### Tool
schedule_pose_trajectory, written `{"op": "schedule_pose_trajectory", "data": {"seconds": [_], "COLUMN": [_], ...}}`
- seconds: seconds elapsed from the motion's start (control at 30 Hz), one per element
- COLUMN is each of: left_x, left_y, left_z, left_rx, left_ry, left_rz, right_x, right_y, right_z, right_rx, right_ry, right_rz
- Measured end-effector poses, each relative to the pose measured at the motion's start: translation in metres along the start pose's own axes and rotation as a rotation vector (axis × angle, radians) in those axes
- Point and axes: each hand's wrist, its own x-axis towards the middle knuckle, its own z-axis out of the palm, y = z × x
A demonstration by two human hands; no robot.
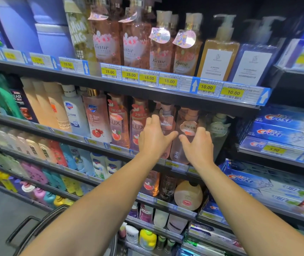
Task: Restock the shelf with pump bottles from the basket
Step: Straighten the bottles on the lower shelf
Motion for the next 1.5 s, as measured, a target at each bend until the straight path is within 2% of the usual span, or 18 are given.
{"op": "schedule_pose_trajectory", "data": {"seconds": [0.53, 1.5], "left_x": [0.005, 0.008], "left_y": [-0.001, 0.006], "left_z": [-0.002, -0.016], "left_rx": [0.005, 0.049], "left_ry": [-0.023, -0.124], "left_rz": [-0.01, -0.023], "right_x": [0.008, 0.012], "right_y": [0.001, -0.002], "right_z": [-0.005, -0.02], "right_rx": [0.006, -0.007], "right_ry": [-0.082, -0.068], "right_rz": [-0.01, -0.052]}}
